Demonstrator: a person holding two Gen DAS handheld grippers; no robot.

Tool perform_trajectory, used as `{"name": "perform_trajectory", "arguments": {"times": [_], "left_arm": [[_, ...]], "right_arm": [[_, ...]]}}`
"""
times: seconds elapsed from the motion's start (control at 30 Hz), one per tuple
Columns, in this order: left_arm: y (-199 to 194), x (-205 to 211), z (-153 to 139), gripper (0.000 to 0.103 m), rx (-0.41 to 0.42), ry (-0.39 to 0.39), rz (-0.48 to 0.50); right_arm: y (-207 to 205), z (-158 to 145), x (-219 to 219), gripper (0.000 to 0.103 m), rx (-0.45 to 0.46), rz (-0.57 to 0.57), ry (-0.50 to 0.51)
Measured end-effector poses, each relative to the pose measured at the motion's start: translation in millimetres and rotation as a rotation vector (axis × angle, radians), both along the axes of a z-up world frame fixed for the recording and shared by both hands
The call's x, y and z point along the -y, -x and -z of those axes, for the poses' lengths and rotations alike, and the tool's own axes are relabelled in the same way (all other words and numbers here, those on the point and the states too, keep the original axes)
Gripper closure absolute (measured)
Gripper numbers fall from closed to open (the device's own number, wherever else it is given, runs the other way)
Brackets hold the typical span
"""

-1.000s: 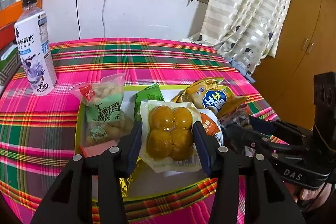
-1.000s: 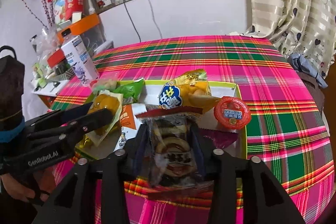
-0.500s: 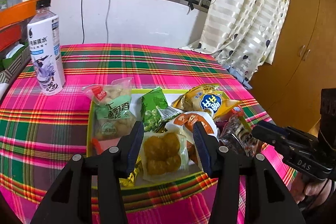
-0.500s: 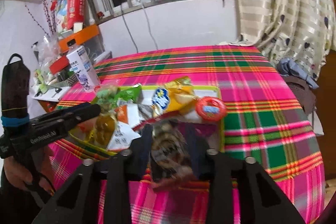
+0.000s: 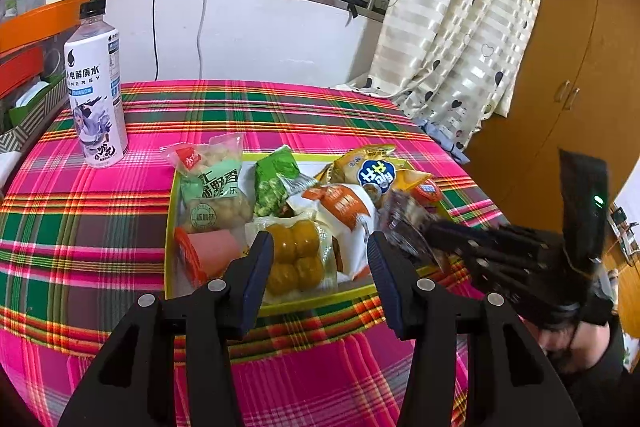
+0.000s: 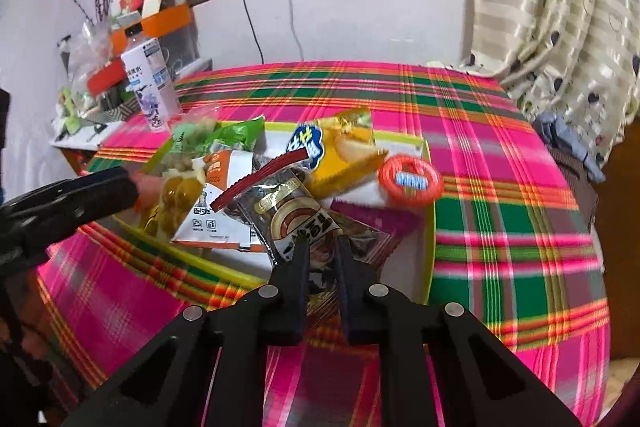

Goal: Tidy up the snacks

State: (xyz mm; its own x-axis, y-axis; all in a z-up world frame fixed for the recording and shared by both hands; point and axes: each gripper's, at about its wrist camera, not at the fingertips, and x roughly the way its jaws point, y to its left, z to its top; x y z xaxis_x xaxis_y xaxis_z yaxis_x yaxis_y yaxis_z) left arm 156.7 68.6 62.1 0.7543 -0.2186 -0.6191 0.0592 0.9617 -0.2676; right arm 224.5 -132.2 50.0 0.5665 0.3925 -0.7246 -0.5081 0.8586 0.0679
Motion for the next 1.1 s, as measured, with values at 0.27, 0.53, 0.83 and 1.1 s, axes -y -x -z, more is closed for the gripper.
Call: {"name": "perform_trajectory", "arguments": {"times": [0.27,0.53,0.83,1.1], "left_arm": [[0.5,4.9,4.4,0.053,-0.024,-0.007,0.006],[9.4,9.5,10.5,0.053,-0.057,-0.024,0.011],[26.2,19.2,17.9,0.053,-0.092,-0.042,0.002],[42.0,32.8,24.8,0.053,-0.119,-0.078,-0.026]], "right_arm": [[-7.1,4.2,2.9,0.091,0.009,-0.016,0.041],[9.2,6.7,14.3,0.085,0.007,-0.023,0.076],[36.5,-8.5,20.7,0.073,0.017,-0.023,0.014],[62.6,-10.7,27.5,0.055,-0.012,0.019,-0.024]]}}
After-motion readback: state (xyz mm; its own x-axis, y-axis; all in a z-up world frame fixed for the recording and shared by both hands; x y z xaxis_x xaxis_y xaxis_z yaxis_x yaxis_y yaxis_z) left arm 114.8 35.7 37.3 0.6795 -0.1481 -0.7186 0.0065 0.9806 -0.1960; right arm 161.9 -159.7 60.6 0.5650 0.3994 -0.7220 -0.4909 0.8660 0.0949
